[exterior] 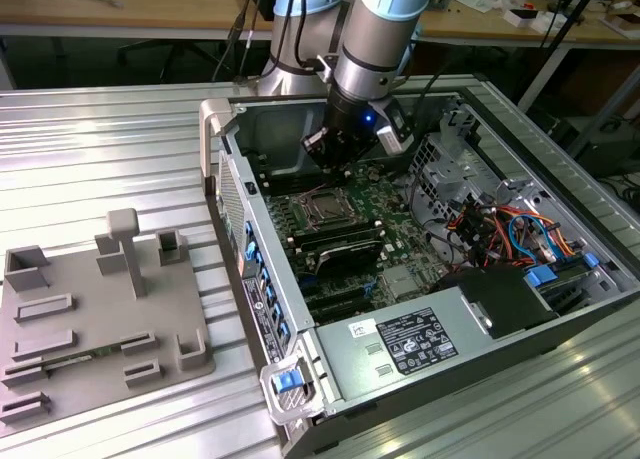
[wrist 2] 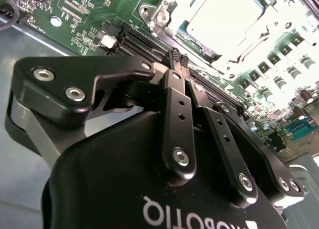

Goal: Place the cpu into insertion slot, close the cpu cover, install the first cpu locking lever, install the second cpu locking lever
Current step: 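Install the first cpu locking lever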

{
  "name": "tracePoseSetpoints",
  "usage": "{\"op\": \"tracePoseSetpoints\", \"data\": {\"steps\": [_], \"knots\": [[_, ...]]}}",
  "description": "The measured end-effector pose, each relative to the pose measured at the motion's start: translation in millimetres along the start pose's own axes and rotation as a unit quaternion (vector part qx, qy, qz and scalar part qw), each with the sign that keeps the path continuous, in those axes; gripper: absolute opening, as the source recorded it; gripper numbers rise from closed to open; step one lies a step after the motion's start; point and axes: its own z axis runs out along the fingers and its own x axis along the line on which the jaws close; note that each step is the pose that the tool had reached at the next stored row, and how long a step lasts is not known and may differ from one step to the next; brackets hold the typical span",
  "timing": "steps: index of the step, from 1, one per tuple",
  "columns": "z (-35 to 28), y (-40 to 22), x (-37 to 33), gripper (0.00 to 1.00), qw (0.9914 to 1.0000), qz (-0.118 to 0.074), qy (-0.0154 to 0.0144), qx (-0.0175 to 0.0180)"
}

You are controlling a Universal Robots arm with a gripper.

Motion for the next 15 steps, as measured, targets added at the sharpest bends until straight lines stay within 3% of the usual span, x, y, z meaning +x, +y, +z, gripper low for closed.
{"op": "tracePoseSetpoints", "data": {"steps": [4,15], "knots": [[2.1,0.0,-0.1,0.11,0.99999,0.0,-0.0053,0.0004],[8.6,-0.2,0.3,0.11,0.99998,0.0,-0.0057,0.0004]]}}
